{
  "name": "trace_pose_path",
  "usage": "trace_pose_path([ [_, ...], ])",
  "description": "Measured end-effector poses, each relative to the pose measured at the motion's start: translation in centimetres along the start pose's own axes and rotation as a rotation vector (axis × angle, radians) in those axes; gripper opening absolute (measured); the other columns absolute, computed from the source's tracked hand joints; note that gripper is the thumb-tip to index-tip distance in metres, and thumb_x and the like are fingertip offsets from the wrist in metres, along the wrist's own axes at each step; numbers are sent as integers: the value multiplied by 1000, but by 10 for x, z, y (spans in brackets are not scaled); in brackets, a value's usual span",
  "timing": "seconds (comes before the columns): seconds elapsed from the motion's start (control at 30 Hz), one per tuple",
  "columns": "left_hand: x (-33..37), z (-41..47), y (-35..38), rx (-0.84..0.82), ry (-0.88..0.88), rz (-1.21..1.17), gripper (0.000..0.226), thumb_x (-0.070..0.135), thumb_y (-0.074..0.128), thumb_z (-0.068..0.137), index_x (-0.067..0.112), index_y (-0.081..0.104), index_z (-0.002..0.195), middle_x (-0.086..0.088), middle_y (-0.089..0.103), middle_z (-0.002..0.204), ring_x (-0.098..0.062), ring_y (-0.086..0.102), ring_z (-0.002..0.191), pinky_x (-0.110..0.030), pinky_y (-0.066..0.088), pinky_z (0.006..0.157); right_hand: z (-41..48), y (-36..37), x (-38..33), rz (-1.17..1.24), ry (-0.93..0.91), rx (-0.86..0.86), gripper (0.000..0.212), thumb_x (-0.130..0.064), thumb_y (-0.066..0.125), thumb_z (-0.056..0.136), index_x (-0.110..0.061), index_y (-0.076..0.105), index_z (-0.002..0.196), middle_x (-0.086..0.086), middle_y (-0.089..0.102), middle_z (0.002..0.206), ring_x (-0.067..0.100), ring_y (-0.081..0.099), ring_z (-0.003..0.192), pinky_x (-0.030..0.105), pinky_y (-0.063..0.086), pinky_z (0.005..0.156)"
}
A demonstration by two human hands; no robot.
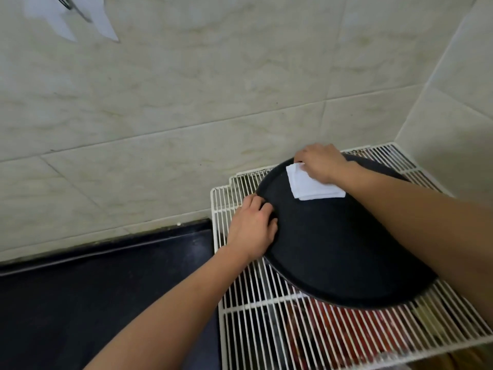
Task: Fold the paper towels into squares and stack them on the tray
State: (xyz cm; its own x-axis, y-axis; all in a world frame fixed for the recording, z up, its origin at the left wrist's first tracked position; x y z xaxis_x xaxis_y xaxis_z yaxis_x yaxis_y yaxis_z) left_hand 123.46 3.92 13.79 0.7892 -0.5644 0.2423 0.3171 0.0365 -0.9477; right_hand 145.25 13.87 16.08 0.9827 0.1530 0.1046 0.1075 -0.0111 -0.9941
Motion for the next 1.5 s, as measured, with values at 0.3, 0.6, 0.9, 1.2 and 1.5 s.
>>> trace_pose_path([
  [0.3, -4, -5, -18, -24, -15, 3, 30, 31, 53, 91, 13, 59, 115, -4, 52, 117, -24, 46, 110, -39, 42, 94, -29, -26, -1, 165, 136, 240, 31, -23, 42, 100, -17, 53, 128, 12, 54, 125, 33, 48, 113, 44, 40, 90],
  [0.6, -82, -93, -83, 67, -217, 12, 26, 27, 53, 92, 11, 61, 111, -10, 61, 106, -33, 60, 92, -38, 46, 73, -52, -81, -132, 250, -27, 296, 34, -33, 45, 97, -16, 58, 122, 12, 59, 120, 34, 54, 111, 43, 44, 88],
  [0.9, -214, -335, -158, 13, -556, 169, 19, 29, 50, 92, 14, 59, 99, -4, 61, 100, -28, 58, 93, -34, 42, 69, -112, -73, -422, 294, -407, 140, 29, -39, 48, 96, -17, 61, 110, 12, 63, 111, 33, 58, 103, 38, 49, 81],
  [1.2, -314, -603, -230, -26, -848, 272, 18, 30, 50, 89, 17, 59, 96, -4, 60, 101, -30, 59, 97, -35, 44, 73, -192, -75, -700, 203, -748, 61, 29, -42, 46, 97, -21, 58, 111, 3, 62, 108, 27, 59, 100, 37, 48, 74],
  [1.5, -375, -757, -255, 7, -1086, 241, 19, 30, 49, 90, 16, 58, 98, -6, 62, 104, -28, 58, 99, -37, 47, 73, -210, -77, -885, 147, -988, -6, 28, -44, 45, 97, -22, 57, 111, 2, 62, 111, 25, 59, 101, 36, 46, 75],
])
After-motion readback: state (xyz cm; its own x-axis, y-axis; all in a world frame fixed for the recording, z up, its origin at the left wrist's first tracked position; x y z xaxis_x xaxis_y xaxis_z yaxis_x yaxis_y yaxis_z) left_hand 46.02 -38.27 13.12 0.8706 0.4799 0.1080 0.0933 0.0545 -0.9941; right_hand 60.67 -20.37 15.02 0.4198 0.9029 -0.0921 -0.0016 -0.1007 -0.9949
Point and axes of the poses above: each hand's wrist, its own z-axis towards the middle knuckle, its own y-axis out of the palm, x = y × z, the point moved 3 cm from there along z, towards the middle knuckle
